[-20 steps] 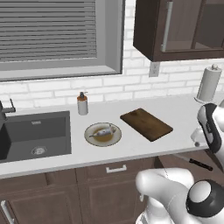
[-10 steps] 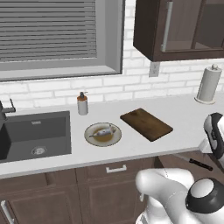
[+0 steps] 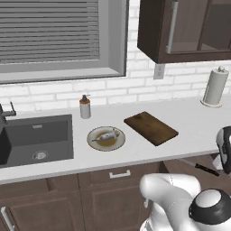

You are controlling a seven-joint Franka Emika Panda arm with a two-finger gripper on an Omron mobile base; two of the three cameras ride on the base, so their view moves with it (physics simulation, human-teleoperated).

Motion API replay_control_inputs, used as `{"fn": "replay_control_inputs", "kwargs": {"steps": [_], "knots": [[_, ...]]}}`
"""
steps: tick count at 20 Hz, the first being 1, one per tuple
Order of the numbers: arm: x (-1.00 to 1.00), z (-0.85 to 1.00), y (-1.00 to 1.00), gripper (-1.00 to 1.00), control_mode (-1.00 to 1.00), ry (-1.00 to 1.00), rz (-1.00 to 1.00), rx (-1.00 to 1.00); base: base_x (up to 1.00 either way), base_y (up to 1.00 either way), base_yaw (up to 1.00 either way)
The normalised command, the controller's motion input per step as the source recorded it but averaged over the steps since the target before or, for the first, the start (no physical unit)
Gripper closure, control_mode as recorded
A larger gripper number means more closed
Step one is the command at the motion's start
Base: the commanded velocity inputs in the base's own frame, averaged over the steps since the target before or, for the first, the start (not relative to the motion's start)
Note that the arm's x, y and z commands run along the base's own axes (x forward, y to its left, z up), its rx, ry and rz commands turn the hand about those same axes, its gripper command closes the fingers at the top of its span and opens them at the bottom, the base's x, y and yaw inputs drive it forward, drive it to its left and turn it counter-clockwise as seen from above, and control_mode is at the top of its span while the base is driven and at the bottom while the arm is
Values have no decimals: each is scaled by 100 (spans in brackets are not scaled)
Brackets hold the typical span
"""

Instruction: Pick up the knife from the drawer and place it on the cutting board. Then place the meat from the plate to the cutting board.

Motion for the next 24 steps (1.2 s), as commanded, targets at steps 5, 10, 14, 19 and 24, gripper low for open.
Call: {"fn": "replay_control_inputs", "kwargs": {"steps": [5, 10, 14, 19, 24], "knots": [[21, -6, -33, -100, -100, 8, 0, 0, 0, 0, 0], [23, -38, -32, -100, -100, 10, 1, 0, 0, 0, 0], [23, -56, -18, -100, -100, 10, 2, 0, 0, 0, 0], [20, -59, -17, -100, -100, 8, 3, 0, 0, 0, 0], [4, -62, -6, -100, -100, 5, 5, 0, 0, 0, 0]]}}
